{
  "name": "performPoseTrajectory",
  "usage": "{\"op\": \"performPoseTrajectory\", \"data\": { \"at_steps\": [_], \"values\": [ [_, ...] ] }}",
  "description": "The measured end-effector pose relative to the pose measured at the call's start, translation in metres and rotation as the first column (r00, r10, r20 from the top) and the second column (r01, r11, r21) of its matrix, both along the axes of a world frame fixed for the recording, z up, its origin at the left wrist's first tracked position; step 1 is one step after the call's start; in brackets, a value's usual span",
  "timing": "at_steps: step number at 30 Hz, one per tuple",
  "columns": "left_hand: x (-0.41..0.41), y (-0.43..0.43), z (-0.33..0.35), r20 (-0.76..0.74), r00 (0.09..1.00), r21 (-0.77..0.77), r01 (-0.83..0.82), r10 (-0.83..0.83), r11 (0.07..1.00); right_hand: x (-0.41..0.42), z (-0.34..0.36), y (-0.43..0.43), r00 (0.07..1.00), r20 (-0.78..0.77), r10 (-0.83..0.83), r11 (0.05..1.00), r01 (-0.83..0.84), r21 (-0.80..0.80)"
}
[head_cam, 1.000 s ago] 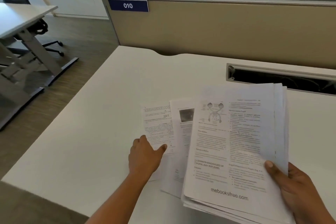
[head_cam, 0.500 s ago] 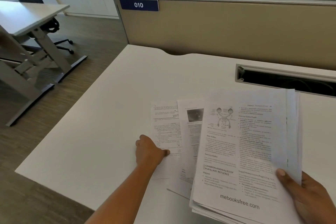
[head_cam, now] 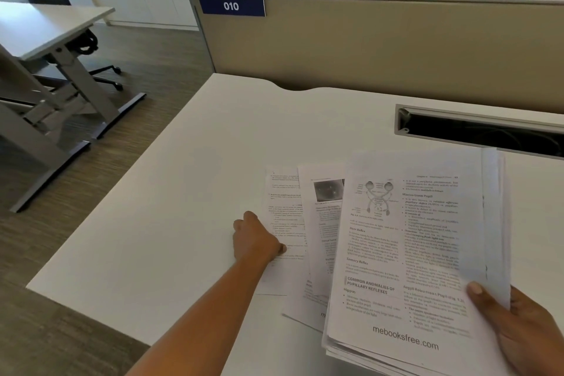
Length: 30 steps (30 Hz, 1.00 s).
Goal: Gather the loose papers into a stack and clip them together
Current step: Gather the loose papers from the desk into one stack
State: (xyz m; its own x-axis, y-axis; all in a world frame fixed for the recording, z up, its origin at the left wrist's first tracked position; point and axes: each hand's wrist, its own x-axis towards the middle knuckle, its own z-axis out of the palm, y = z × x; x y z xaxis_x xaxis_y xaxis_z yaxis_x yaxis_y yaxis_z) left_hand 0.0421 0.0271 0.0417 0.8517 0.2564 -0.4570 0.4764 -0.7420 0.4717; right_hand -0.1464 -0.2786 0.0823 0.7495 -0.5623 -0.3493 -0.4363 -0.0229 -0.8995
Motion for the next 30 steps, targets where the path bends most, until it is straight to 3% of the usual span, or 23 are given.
{"op": "performPoseTrajectory", "data": {
  "at_steps": [6, 8, 10, 13, 22, 30],
  "values": [
    [0.002, -0.002, -0.009, -0.021, 1.0, -0.17, -0.006, 0.003, 0.985, -0.001, 0.005, 0.001, 1.0, -0.028, -0.009, 0.999, 0.01, 0.042],
    [0.003, 0.001, -0.014, 0.018, 1.0, -0.193, 0.014, -0.01, 0.981, 0.0, 0.007, 0.001, 1.0, -0.023, -0.005, 1.0, 0.005, 0.017],
    [0.003, 0.008, -0.016, 0.075, 0.997, -0.221, 0.0, 0.017, 0.975, 0.001, 0.014, 0.006, 1.0, -0.002, 0.013, 0.996, -0.012, 0.091],
    [0.001, 0.031, -0.013, 0.157, 0.985, -0.236, -0.028, 0.067, 0.971, -0.004, 0.015, 0.004, 0.999, 0.035, -0.001, 1.0, 0.0, 0.027],
    [-0.013, 0.106, 0.054, 0.351, 0.921, -0.241, -0.085, 0.168, 0.967, -0.001, 0.011, 0.005, 0.999, -0.004, -0.054, 0.997, 0.054, 0.05],
    [-0.02, 0.125, 0.105, 0.355, 0.863, -0.475, -0.164, 0.359, 0.864, 0.004, 0.011, 0.008, 1.0, 0.016, -0.021, 0.991, 0.018, 0.135]
  ]
}}
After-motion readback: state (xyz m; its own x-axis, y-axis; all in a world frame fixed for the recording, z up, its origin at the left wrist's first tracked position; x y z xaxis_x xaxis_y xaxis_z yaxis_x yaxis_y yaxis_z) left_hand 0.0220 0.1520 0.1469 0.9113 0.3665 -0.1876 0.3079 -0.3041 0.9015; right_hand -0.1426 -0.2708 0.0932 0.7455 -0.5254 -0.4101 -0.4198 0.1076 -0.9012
